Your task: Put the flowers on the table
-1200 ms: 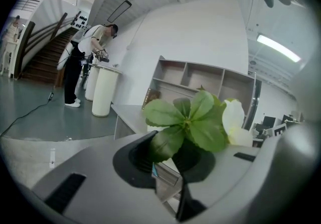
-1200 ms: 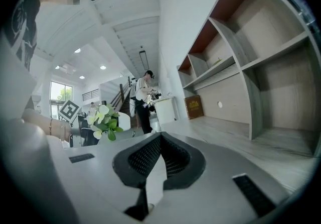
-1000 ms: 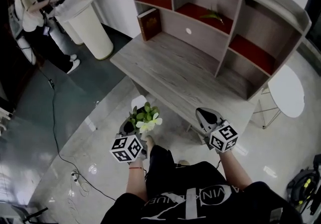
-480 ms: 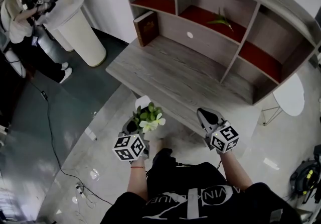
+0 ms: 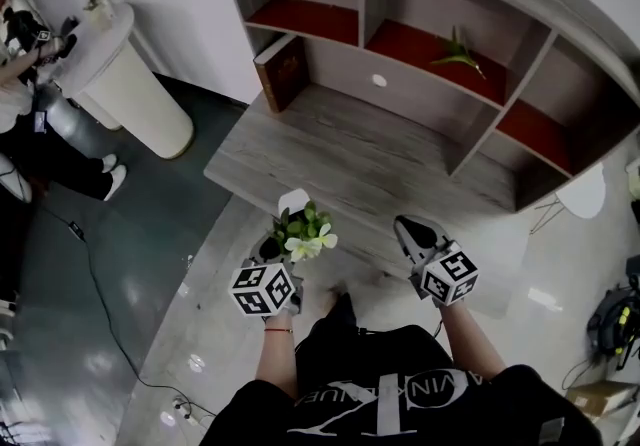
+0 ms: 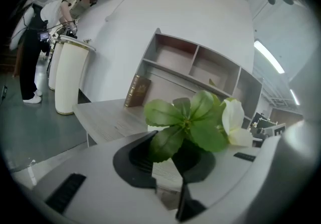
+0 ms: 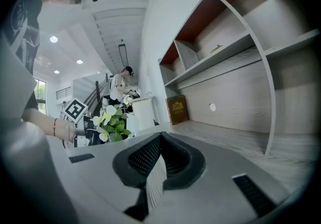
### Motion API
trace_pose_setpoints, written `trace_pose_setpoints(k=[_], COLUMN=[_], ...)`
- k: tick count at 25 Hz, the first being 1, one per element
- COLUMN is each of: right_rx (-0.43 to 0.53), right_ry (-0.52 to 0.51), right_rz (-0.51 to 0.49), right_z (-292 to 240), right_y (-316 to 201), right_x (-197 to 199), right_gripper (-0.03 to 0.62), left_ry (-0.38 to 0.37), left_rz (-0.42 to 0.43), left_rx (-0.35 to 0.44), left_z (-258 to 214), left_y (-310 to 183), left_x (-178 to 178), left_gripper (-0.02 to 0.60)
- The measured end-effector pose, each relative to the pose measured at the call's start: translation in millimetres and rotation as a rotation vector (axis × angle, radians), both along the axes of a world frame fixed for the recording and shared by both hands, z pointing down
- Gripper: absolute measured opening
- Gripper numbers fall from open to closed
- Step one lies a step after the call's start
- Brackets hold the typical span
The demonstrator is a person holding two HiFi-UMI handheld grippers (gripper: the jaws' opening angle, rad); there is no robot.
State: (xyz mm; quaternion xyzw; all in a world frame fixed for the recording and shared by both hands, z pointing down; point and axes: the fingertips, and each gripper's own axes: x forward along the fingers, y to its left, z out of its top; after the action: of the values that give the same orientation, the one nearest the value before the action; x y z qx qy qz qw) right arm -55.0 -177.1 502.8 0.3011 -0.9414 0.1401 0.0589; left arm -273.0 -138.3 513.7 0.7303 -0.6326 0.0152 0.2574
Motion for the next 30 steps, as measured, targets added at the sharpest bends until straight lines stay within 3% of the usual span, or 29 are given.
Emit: trace_pose_setpoints(k=[10, 17, 30], right_rx=[-0.019, -0.022, -0.038], right_ry=[0.011, 0.027, 0.006], right_rz=[0.083, 0.099, 0.089], right_z=[4, 6, 15], right_y=[-34, -40, -52], right_x=[-44, -66, -79], right_gripper=[0.011, 0.011, 0.011], left_ry=[0.022, 0.049, 0.09], left_rz=[0.096, 0.084, 0.085], left_rx=[-0.052, -0.064, -0.096], left_z=[15, 26, 42], left_y=[-43, -50, -58], left_x=[-42, -73, -78], left_gripper=[0.067, 0.067, 0.067])
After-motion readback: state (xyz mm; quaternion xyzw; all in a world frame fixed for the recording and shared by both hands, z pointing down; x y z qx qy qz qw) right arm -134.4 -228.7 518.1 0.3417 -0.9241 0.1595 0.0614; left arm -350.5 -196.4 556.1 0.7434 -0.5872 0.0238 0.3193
